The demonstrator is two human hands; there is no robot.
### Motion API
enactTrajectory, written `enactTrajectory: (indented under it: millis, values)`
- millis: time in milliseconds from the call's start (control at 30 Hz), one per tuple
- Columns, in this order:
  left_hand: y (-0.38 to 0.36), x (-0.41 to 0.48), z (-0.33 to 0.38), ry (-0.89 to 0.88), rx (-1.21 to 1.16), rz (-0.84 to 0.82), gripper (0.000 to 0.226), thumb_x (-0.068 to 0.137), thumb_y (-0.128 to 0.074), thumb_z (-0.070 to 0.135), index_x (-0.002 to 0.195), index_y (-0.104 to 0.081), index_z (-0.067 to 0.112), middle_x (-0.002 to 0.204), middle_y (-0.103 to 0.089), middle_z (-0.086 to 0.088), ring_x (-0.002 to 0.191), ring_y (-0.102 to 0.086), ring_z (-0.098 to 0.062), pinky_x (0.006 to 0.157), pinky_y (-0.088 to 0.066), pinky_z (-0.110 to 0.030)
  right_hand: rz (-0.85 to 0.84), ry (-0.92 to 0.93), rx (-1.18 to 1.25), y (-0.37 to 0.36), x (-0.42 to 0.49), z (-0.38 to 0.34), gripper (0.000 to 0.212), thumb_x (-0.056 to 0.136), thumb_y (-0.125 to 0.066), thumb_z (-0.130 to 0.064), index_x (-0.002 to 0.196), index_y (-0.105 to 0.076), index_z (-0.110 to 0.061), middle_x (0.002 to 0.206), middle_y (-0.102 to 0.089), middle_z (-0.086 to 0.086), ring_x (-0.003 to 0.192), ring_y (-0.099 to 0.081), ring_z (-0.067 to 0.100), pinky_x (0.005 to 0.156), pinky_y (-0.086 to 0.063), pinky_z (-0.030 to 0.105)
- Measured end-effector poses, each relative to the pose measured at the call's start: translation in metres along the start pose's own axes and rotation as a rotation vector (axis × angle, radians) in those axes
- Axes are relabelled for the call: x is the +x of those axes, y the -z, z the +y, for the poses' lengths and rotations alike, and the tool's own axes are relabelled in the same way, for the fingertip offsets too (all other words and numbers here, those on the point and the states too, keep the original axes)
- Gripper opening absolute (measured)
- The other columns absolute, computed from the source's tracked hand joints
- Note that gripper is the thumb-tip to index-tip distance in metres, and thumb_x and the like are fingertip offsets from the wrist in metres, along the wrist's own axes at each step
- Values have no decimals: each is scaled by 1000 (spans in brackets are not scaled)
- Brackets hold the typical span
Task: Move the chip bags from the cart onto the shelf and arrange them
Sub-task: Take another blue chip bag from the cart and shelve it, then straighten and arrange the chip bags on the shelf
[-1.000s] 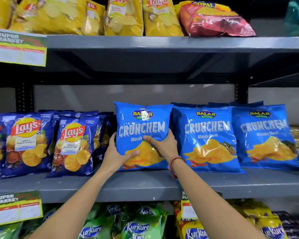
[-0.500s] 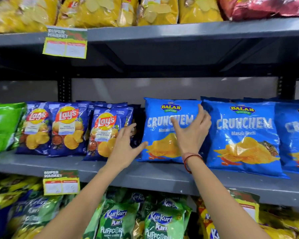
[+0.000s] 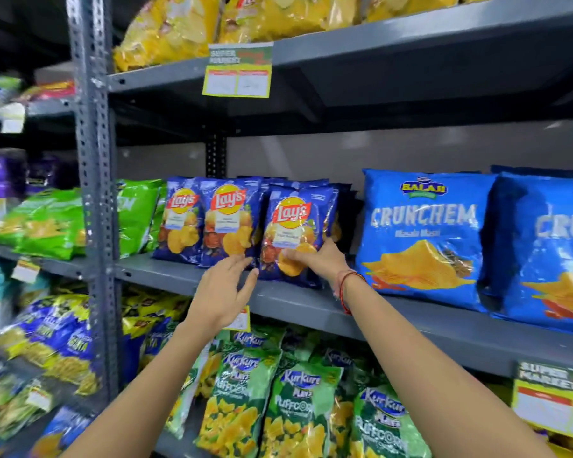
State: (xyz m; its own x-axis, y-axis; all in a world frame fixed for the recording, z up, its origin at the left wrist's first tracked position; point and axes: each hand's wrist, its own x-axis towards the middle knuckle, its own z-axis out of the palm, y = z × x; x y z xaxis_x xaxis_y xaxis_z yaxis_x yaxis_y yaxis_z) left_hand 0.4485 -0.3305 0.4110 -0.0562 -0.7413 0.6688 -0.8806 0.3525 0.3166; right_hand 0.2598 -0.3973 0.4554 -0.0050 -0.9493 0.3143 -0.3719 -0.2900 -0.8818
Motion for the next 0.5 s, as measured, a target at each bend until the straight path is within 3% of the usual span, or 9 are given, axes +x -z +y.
enactTrajectory:
  millis: [133, 233, 300, 400, 500]
  values:
    - [-4, -5, -19, 16, 55, -42, 45, 96, -35, 36, 122, -55, 5, 128, -59, -13, 122, -50, -26, 103, -36, -39, 47, 13, -9, -11, 8, 5, 90, 56, -89, -39, 131, -48, -12, 133, -57, 9, 121, -54, 27, 104, -44, 38]
    - [-7, -9, -25, -32, 67, 2, 47, 93, -28, 37, 96, -64, 6, 91, -69, -8, 90, -61, -29, 78, -41, -37, 119, 76, -33, -17, 10, 5, 87, 58, -88, -37, 130, -47, -13, 132, -57, 11, 120, -53, 30, 99, -43, 37]
    - [-9, -10, -27, -61, 57, 60, 40, 93, -30, 34, 83, -61, 10, 71, -56, 2, 75, -59, -28, 68, -34, -33, 137, 106, -43, -21, 12, 5, 87, 59, -88, -34, 131, -45, -10, 133, -56, 13, 122, -51, 31, 99, -42, 39]
    - [-13, -9, -29, -72, 43, 118, 35, 94, -33, 31, 77, -58, 13, 67, -47, 6, 71, -57, -26, 67, -33, -33, 150, 139, -57, -26, 15, 4, 87, 62, -87, -31, 132, -41, -7, 134, -53, 15, 125, -46, 33, 99, -40, 40]
    - [-17, -9, -32, -57, 36, 118, 38, 94, -32, 33, 83, -62, 12, 76, -64, -2, 77, -60, -24, 74, -40, -37, 174, 158, -79, -30, 15, 4, 83, 63, -87, -29, 128, -40, -6, 131, -53, 18, 123, -45, 35, 97, -40, 41]
